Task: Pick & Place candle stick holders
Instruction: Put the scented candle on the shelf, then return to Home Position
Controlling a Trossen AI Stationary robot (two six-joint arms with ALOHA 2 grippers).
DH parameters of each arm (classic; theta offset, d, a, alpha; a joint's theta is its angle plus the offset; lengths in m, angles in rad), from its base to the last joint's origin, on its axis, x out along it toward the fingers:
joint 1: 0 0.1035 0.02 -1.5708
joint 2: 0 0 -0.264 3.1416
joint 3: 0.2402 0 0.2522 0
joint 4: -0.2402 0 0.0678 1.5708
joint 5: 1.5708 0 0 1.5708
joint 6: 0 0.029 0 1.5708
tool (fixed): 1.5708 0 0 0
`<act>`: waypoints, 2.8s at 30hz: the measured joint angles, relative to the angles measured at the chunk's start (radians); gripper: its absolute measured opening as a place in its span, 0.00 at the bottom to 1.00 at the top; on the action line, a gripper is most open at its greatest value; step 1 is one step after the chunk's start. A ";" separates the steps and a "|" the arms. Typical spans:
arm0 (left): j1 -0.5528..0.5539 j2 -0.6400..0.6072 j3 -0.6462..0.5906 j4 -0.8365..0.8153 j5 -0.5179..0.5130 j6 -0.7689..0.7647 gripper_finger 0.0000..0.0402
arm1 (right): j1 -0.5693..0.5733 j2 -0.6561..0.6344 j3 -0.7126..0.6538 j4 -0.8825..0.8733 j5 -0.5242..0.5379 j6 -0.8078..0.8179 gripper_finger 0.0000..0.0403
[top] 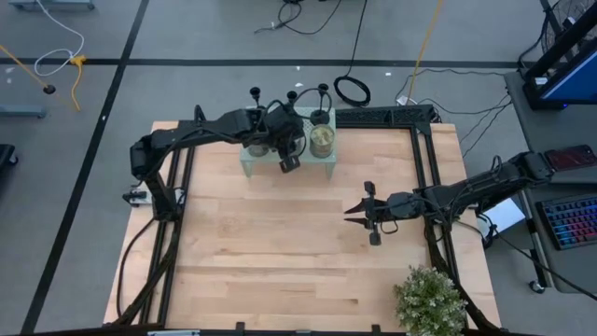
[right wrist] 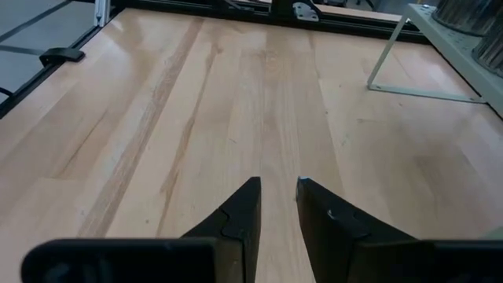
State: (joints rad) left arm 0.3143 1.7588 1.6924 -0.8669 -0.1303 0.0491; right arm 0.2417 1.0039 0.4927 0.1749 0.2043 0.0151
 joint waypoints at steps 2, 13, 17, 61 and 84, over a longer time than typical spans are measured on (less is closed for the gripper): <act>0.000 0.000 0.000 -0.004 -0.003 0.000 0.16 | 0.000 0.000 0.000 0.000 0.000 0.000 0.19; -0.014 -0.120 0.000 0.001 -0.001 0.022 0.24 | 0.001 0.000 0.000 0.040 0.000 0.034 0.19; -0.040 -0.218 0.000 -0.005 -0.001 0.079 0.23 | 0.001 -0.001 0.000 0.073 0.001 0.026 0.19; -0.496 -1.466 -1.485 0.813 -0.090 -0.019 0.12 | 0.006 -0.508 -0.124 -0.140 -0.104 -0.064 0.40; -0.496 -1.574 -1.414 0.544 -0.057 0.047 0.59 | 0.006 -1.002 -0.285 -0.285 -0.103 -0.064 0.40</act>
State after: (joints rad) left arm -0.1822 0.1851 0.2789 -0.3224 -0.1877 0.0958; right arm 0.2478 0.0021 0.2075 -0.1102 0.1009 -0.0488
